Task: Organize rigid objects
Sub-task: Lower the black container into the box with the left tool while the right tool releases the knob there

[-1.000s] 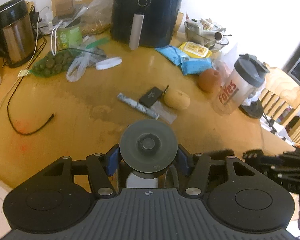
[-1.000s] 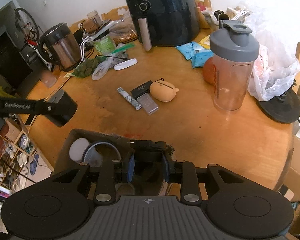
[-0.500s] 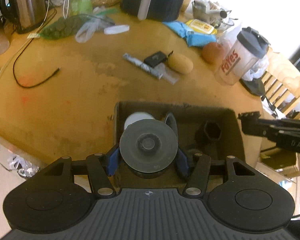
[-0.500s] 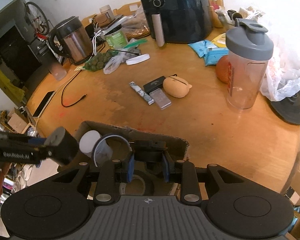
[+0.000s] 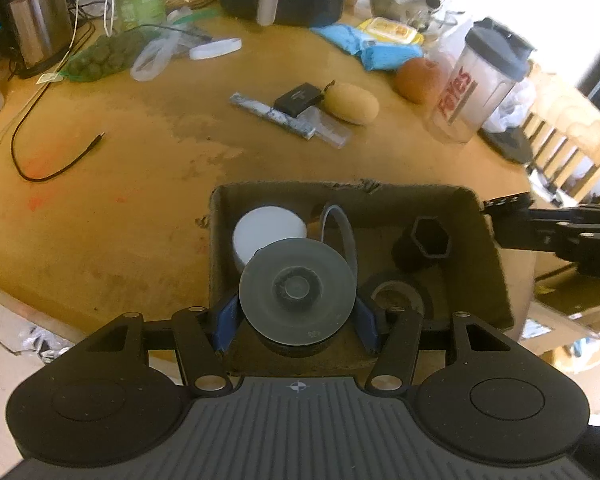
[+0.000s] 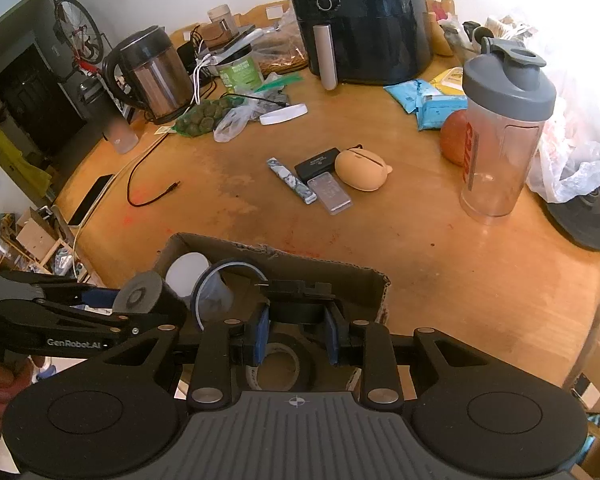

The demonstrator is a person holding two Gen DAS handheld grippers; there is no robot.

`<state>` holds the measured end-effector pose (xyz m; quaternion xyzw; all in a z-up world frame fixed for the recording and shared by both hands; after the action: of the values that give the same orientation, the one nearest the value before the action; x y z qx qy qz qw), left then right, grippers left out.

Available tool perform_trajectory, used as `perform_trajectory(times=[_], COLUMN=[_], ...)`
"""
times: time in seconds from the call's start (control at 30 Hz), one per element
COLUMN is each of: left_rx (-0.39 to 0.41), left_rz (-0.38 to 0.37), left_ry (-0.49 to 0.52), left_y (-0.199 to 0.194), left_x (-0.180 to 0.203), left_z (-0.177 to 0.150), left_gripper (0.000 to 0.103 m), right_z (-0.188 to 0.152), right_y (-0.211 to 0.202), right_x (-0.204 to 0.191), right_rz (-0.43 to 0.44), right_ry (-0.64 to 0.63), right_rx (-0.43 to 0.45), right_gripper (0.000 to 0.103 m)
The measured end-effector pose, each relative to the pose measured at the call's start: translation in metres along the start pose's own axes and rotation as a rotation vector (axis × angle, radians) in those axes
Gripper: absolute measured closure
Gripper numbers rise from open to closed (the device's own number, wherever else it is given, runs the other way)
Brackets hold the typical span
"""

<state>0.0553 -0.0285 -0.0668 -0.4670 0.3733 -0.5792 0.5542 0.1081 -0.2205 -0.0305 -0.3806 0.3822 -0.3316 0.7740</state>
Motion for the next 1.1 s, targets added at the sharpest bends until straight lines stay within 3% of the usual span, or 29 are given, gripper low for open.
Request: perform_trajectory(times=[0.27,1.0,1.07,1.1], left_rx=[-0.050,0.027,0.031,0.033], left_rz=[-0.026,-0.057,-0.054,-0.054], left_ry=[-0.014,-0.052,-0.063,-0.069], left_y=[0.005,-0.026,-0.026,-0.026], left_x=[-0.005,-0.023,-0.028,-0.030], left_z=[-0.005,0.004,0.008,0.010], left_gripper=[0.045,0.045,0.045,0.045], right_z=[-0.001,0.018,0.023,0.026], right_y=[0.003,0.025,0.029,0.031], right_x=[-0.001,-0.023,-0.026,-0.027], right_rz=[-0.019,0.017,0.025,0.020], right_ry=[0.012,0.049,0.047,0.047], right_rx=[-0.012,-0.042,-0.046,-0.049], right_gripper=[0.072,0.071,0.068,0.061])
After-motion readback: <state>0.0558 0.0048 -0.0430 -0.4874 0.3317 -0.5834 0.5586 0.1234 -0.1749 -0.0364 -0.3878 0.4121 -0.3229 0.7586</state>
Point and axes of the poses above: each gripper's, at about its wrist camera, not at the fingertips, and y roughly the way its jaws point, x to its right, z to its top, the point moved 4 cm from there along y, roughly the way its jaws point, and after that the axes turned 9 degrees about -x, right-handed, at the moved point
